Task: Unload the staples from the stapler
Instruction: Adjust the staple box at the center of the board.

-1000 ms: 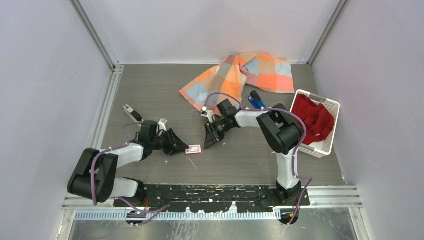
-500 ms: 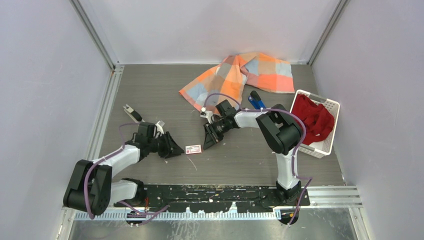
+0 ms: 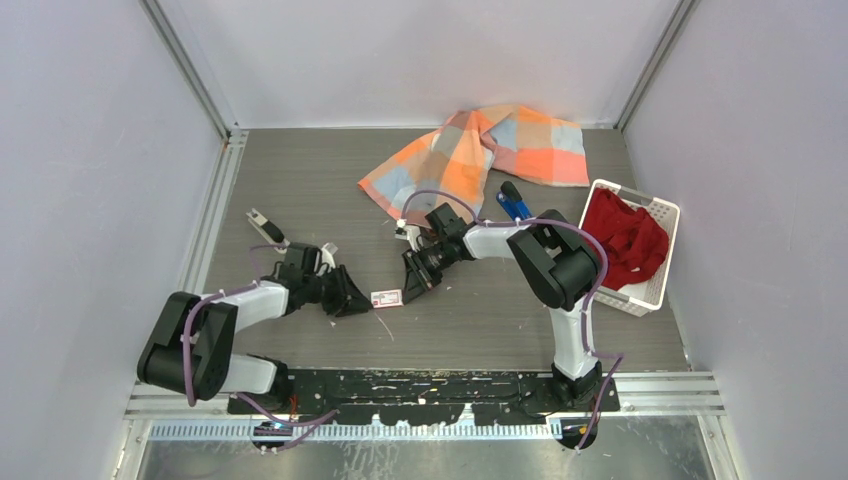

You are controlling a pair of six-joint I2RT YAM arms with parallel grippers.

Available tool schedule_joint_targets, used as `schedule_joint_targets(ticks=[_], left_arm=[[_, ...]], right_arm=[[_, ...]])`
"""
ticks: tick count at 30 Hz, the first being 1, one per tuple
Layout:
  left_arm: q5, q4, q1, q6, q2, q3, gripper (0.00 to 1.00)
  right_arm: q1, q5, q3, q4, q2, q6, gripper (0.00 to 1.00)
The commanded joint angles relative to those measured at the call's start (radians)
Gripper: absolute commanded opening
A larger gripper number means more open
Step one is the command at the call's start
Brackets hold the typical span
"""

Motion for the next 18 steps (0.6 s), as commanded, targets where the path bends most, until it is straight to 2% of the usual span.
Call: schedule_joint_targets(ticks=[1, 18], left_arm=[[0.006, 0.062, -0.021, -0.008, 0.026, 0.028, 0.23], [-0.004, 0.109, -0.057, -0.024, 0.071, 0.03, 0.21]], right_arm=[[0.008, 0.015, 0.016, 0.02, 0.016, 0.0, 0.2], [0.007, -0.016, 0.022, 0.041, 0.023, 0.0, 0.18]])
